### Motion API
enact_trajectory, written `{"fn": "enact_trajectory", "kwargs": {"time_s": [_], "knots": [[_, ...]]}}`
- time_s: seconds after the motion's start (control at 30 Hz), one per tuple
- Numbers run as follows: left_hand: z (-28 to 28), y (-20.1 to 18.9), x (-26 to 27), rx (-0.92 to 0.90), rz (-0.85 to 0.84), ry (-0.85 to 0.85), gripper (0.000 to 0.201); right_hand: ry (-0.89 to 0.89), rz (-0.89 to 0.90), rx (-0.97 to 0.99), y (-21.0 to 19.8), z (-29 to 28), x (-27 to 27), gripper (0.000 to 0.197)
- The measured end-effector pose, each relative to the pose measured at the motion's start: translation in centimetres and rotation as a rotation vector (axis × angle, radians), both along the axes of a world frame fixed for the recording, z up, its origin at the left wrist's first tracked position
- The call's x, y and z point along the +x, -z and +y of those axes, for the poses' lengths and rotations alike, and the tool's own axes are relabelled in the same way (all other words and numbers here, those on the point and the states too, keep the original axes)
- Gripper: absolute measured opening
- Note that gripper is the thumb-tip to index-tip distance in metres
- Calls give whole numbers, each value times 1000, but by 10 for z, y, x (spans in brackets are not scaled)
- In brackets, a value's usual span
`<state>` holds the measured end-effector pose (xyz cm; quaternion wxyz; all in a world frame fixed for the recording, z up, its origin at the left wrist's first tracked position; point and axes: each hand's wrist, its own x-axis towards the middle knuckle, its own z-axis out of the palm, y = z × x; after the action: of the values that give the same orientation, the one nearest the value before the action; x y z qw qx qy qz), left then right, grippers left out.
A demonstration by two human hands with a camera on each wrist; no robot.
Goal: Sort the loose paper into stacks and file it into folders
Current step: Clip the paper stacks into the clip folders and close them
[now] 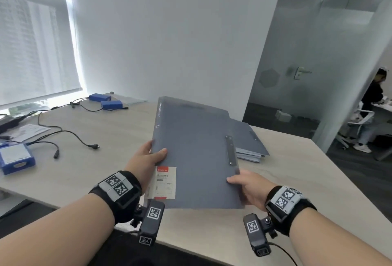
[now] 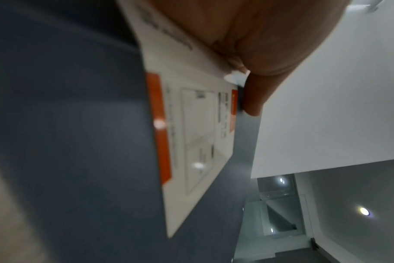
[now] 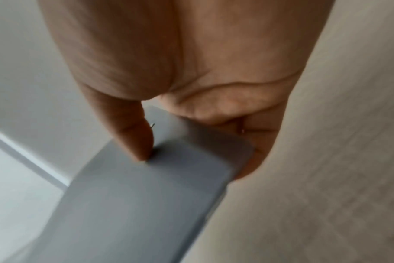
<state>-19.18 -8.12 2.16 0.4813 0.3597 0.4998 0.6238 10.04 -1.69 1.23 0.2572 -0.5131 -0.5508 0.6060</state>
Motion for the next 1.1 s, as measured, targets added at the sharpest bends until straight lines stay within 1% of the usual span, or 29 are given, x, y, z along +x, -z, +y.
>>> {"fn": "enact_trajectory", "kwargs": {"time_s": [0.03, 0.07, 0.17, 0.23, 0.3, 0.37, 0.5, 0.57, 0.6, 0.67, 0.7, 0.73, 0.8, 0.83, 0.87, 0.97, 1.03, 1.07, 1.1], "knots": [[8, 1, 7, -12, -6, 5, 25, 27, 61, 23, -2, 3, 5, 29], [16, 1, 15, -24, -8, 13, 24, 58, 85, 55, -4, 7, 11, 31], [49, 0, 41, -57, 30, 44, 25, 186, 63, 125, -8, 22, 32, 30], [75, -7, 56, -117, 23, 106, 26, 279, 59, 142, -7, 37, 47, 29], [99, -19, 68, -229, -11, 198, 35, 347, 60, 159, -9, 55, 63, 26], [125, -28, 79, -280, 11, 241, 44, 388, 51, 168, -15, 76, 77, 22], [180, -37, 102, -268, 127, 243, 39, 420, -38, 154, -28, 125, 101, 14], [205, -38, 110, -258, 165, 231, 36, 437, -119, 157, -33, 155, 110, 10], [218, -37, 111, -253, 184, 220, 41, 443, -172, 163, -34, 171, 114, 9], [246, -29, 112, -271, 242, 196, 68, 426, -303, 190, -34, 200, 119, 8], [258, -25, 111, -287, 277, 185, 77, 409, -363, 211, -32, 213, 120, 10], [266, -23, 111, -297, 316, 179, 72, 389, -420, 233, -30, 225, 119, 14], [278, -21, 111, -301, 395, 180, 37, 340, -530, 280, -25, 244, 116, 18], [284, -18, 111, -318, 432, 173, 27, 318, -579, 304, -21, 252, 114, 21], [288, -16, 110, -333, 458, 167, 23, 298, -618, 321, -18, 258, 113, 24], [304, -1, 105, -368, 452, 193, 23, 231, -684, 287, -5, 269, 107, 32], [311, 7, 108, -415, 419, 202, 42, 204, -681, 248, 4, 273, 103, 40], [315, 10, 110, -426, 410, 204, 44, 202, -647, 241, 9, 276, 102, 48], [318, 12, 112, -432, 405, 199, 37, 208, -606, 237, 14, 280, 102, 54]]}}
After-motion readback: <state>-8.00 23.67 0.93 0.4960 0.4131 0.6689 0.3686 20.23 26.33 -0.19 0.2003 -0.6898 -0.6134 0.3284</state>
